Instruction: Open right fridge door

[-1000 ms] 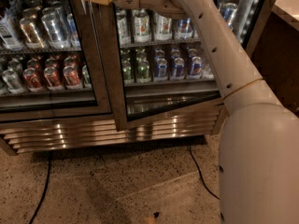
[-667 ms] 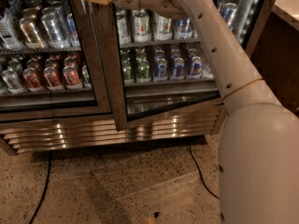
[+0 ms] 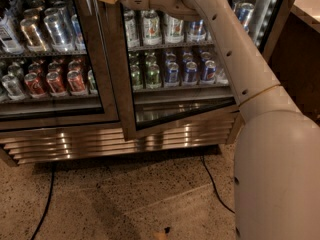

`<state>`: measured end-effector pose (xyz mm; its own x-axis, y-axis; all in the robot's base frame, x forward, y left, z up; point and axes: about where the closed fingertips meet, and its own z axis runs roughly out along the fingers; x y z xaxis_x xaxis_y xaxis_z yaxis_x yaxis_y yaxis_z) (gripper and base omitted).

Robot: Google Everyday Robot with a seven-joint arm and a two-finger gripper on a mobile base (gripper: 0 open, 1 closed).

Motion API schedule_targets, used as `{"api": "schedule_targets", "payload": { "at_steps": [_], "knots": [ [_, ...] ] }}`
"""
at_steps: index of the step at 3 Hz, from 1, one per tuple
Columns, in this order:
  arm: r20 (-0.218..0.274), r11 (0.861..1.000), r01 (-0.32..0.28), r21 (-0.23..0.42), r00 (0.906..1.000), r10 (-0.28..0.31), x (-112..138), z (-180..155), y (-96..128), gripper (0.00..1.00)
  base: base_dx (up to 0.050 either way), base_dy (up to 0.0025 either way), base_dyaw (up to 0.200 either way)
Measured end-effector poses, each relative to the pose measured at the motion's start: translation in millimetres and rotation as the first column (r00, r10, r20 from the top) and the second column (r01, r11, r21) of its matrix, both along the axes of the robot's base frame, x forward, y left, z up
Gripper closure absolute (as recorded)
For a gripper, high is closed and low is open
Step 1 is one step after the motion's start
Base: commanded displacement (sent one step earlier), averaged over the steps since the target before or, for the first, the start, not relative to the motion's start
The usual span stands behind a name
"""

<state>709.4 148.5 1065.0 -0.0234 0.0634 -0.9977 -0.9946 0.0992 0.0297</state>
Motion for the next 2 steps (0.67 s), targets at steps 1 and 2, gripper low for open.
{"api": "schedule_targets", "payload": {
  "at_steps": [1,2],
  "knots": [
    [0.000,1.000,0.000,0.000,1.0000,0.000,0.0,0.0,0.0,1.00,-0.047,-0.00005,0.000],
    [0.000,1.000,0.000,0.000,1.0000,0.000,0.0,0.0,0.1,1.00,0.050,0.00003,-0.001]
  ]
}}
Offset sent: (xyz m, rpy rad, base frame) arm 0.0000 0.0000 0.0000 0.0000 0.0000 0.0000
